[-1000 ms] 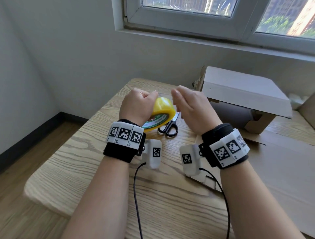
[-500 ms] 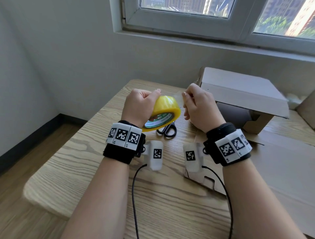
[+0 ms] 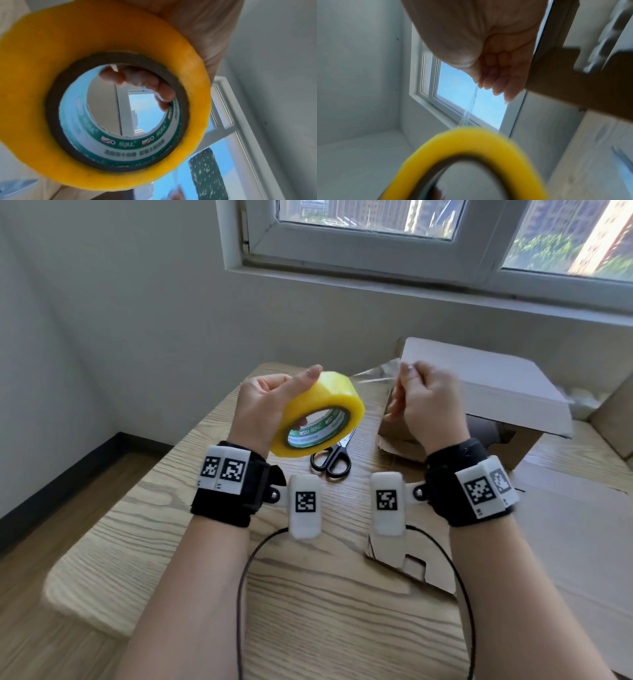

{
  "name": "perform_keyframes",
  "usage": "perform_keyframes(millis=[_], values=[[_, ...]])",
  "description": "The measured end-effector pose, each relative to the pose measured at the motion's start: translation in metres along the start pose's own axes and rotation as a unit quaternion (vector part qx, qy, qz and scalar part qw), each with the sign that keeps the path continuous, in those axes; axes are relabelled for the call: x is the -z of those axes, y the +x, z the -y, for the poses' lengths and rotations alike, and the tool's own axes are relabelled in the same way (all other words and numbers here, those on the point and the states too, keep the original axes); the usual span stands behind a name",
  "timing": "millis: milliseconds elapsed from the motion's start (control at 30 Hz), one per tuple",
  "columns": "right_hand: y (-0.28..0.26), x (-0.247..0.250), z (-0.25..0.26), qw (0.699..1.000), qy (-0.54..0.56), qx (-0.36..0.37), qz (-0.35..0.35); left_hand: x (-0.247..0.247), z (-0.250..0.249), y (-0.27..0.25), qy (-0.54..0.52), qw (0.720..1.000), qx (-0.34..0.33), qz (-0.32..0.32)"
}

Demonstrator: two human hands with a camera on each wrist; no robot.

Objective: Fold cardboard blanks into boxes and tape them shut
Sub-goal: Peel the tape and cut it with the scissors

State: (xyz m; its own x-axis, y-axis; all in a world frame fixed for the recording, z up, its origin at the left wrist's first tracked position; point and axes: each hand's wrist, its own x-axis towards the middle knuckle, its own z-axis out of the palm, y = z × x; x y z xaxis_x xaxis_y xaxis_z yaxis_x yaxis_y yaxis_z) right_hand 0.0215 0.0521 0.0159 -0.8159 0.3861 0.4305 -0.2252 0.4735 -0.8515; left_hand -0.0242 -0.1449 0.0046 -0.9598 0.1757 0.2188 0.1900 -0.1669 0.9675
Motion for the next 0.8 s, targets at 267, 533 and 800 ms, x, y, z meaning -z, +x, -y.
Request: perform_keyframes(millis=[267, 533, 800], values=[[-0.002, 0.014, 0.014, 0.995, 0.097, -0.002, -0.007, -0.006, 0.012, 0.004, 0.091, 0.992, 0.054, 0.064], [-0.009, 0.01, 0.025, 0.994, 0.104, 0.039, 0.007, -0.002, 0.012, 0.003, 0.166, 0.978, 0.055, 0.113], [-0.032, 0.065, 0.006, 0.975, 0.146, -0.087, -0.146, -0.002, 0.002, 0.0, -0.007, 0.988, 0.087, 0.129]])
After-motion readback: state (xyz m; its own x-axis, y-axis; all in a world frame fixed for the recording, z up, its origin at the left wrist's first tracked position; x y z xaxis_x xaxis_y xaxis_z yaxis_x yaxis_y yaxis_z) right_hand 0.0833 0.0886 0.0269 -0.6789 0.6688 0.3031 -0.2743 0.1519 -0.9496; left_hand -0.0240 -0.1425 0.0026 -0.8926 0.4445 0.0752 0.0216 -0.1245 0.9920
